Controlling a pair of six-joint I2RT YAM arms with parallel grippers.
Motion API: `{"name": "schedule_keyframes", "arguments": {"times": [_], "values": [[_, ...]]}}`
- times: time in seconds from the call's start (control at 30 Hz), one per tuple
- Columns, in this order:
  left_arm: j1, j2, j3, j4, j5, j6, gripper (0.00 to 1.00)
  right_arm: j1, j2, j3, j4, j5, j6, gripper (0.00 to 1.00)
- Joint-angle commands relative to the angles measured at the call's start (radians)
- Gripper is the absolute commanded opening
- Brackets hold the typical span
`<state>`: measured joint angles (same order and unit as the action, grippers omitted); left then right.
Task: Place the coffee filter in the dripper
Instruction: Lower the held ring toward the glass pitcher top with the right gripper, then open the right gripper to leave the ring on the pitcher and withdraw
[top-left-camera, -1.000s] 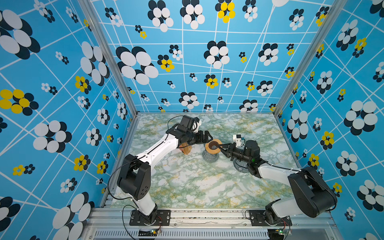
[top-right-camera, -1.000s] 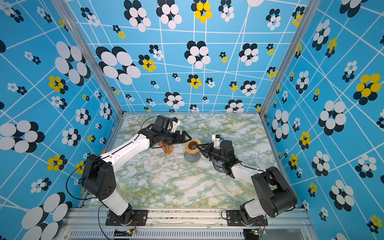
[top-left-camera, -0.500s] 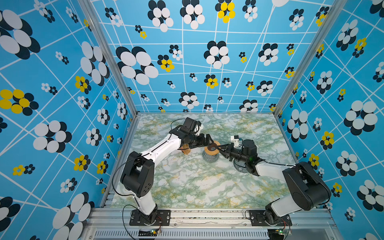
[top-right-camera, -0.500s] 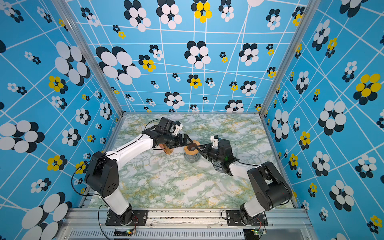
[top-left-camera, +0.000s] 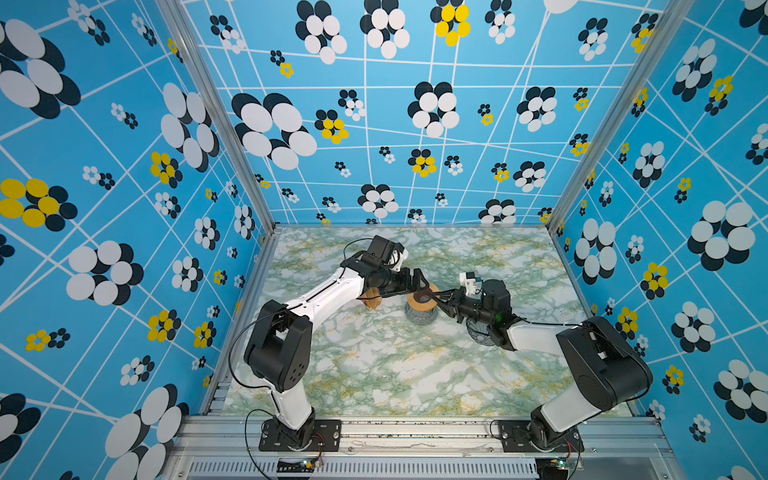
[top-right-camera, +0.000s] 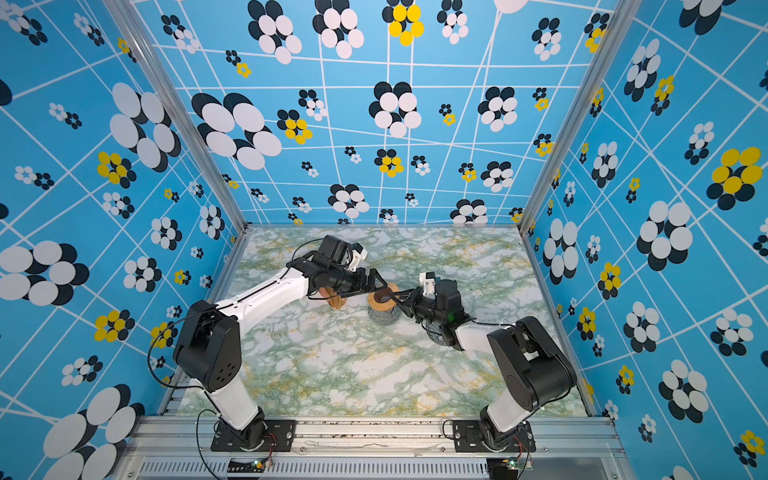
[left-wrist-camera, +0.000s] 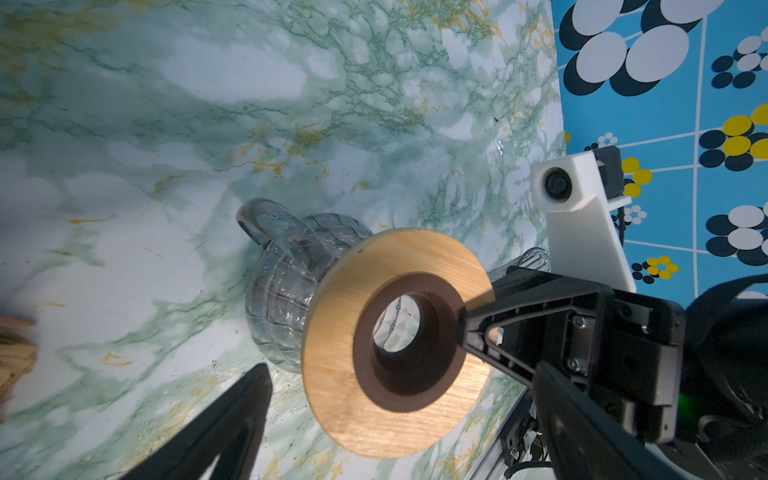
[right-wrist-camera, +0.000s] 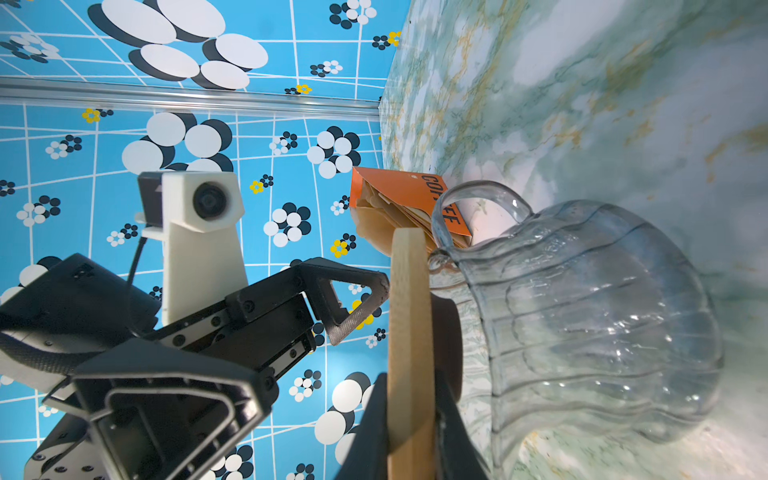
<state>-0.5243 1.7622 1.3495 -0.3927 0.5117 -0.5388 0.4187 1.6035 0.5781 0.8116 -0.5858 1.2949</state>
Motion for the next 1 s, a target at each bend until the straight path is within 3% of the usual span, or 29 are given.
{"name": "schedule_keyframes", "arguments": {"times": [0.0,0.23,0.47,0.97], "values": [[-0.016,0.023,0.017,-0.024,0.011,0.001,0.99,0.007,0.010,0.013,0.040,-0.004,-0.003,0.14],[-0.029,0.027,0.025,-0.038,0.003,0.011,0.99,0.008,0.003,0.009,0.036,0.005,-0.006,0.23],[-0.032,0.022,0.027,-0.041,-0.004,0.014,0.99,0.005,-0.022,0.009,-0.005,0.011,-0.022,0.23],[-0.040,0.015,0.024,-0.032,0.004,0.016,0.99,-0.009,-0.185,0.069,-0.434,0.089,-0.185,0.24]]}}
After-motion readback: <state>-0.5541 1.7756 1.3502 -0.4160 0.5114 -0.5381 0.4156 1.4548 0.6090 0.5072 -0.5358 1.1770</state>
